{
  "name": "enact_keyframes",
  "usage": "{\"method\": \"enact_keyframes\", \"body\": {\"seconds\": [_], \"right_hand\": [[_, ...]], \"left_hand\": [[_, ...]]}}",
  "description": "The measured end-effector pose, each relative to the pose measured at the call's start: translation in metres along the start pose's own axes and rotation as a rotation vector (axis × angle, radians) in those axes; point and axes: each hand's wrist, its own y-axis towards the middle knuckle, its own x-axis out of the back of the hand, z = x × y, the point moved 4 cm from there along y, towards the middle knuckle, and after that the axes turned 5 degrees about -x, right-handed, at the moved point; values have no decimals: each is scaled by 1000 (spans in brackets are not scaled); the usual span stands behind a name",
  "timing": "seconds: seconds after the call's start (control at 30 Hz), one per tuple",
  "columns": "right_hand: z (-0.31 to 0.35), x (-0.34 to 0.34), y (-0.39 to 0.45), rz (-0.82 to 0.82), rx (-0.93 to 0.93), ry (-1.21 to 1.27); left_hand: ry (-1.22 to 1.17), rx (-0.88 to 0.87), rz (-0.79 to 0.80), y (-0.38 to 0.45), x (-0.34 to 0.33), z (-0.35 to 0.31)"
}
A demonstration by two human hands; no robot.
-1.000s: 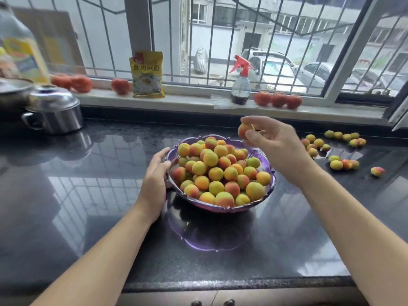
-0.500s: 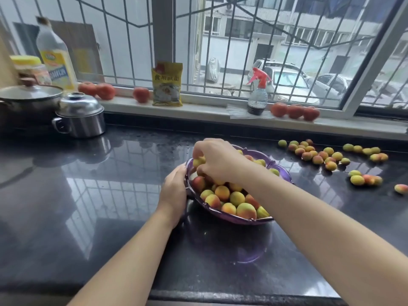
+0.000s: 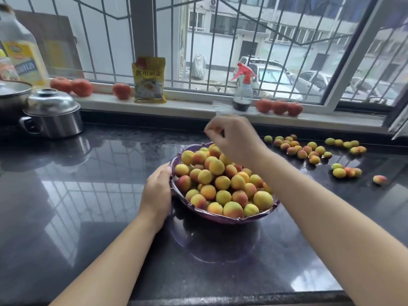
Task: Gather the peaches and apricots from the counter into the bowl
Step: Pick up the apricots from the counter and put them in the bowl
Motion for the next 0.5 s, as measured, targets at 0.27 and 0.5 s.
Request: {"method": "enact_keyframes", "body": {"seconds": [0.27,0.5], "right_hand": [[-231,10,-42,-36,-709,-291],[-276,-42,-16,95,-612,-441]], "left_hand": [[266,20,-61,37,10,-2],[245,-22,-88,65,24,18]]}}
